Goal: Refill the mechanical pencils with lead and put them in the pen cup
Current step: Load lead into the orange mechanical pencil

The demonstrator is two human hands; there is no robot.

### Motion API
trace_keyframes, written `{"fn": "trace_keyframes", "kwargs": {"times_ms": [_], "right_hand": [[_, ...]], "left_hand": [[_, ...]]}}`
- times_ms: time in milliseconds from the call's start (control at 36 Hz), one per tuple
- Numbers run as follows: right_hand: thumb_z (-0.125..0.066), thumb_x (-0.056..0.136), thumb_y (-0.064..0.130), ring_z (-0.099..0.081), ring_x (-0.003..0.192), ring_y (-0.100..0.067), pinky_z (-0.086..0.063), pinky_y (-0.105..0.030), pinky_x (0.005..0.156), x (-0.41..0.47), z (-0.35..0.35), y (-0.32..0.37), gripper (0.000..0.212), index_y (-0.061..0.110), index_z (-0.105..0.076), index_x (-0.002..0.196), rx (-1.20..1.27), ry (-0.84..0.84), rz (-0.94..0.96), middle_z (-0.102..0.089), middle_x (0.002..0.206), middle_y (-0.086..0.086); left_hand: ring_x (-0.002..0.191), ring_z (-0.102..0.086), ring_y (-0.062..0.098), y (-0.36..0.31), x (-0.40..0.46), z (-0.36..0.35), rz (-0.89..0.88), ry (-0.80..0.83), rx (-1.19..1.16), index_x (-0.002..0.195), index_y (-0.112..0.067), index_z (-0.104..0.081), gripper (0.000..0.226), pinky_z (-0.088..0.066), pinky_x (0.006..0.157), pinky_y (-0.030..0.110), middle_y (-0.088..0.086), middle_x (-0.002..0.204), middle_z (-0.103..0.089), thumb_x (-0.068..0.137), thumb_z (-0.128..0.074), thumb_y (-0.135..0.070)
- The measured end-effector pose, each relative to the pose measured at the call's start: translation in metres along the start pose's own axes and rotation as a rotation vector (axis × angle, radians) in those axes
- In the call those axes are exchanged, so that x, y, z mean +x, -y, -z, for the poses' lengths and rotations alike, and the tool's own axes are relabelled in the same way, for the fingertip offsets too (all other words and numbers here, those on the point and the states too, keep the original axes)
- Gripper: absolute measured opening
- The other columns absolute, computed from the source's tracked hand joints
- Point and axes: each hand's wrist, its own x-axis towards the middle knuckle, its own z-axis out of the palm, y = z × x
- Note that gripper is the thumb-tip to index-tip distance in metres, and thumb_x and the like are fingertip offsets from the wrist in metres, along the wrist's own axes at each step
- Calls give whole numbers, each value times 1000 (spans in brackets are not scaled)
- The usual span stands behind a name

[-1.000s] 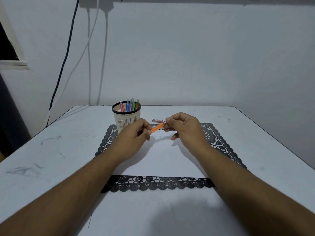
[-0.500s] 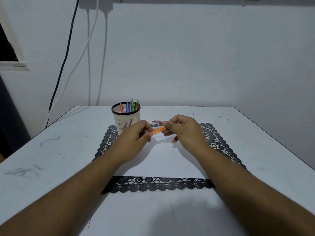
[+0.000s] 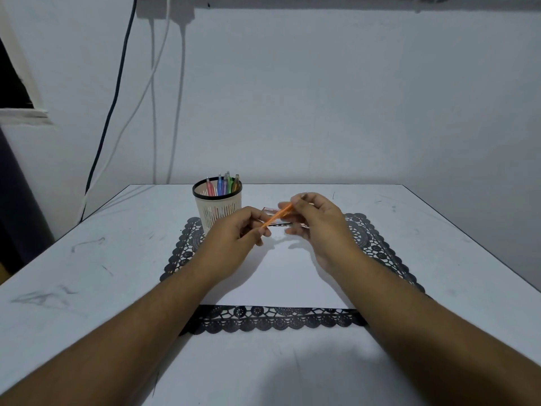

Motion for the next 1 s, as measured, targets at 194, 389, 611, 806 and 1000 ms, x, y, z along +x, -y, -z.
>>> {"fn": "trace_keyframes", "kwargs": {"times_ms": [194, 389, 611, 806, 1000], "right_hand": [[-39, 111, 14, -61, 72, -19, -59, -35, 76, 2, -6, 11, 22, 15, -60, 106, 407, 46, 8, -59, 78, -2], [-40, 101, 33, -31, 57, -14, -30, -30, 57, -4, -11, 15, 26, 17, -51, 84, 670, 173, -30, -35, 68, 1], [-40, 86, 33, -21, 57, -16, -25, -32, 56, -4, -4, 19, 25, 18, -37, 67, 686, 210, -8, -26, 64, 0], [-36, 86, 29, -15, 60, -18, -17, -35, 61, -5, -2, 18, 22, 18, -32, 67, 678, 255, 7, -24, 63, 0], [-37, 84, 28, -15, 59, -18, -17, -34, 60, -4, 1, 18, 22, 19, -30, 65, 661, 278, 5, -23, 62, 0]], "left_hand": [[66, -65, 11, 2, -2, -5, 43, 8, -49, 89, -11, -73, 11, -52, 67, 21, 2, 72, -72, 93, -70, -2], [73, -67, 16, 1, -4, -12, 40, 93, -94, 91, -10, -73, 12, -54, 72, 36, 4, 81, -74, 99, -67, -14], [75, -64, 21, 6, -3, -11, 57, 125, -188, 93, -12, -75, 6, -51, 73, 42, 11, 82, -70, 91, -74, -6], [74, -64, 17, 4, -4, -11, 62, 124, -158, 92, -9, -75, 4, -51, 74, 39, 3, 79, -73, 94, -71, -7], [71, -63, 16, 6, -3, -11, 72, 135, -179, 88, -9, -74, 6, -50, 74, 40, 0, 75, -72, 94, -72, -8]]}}
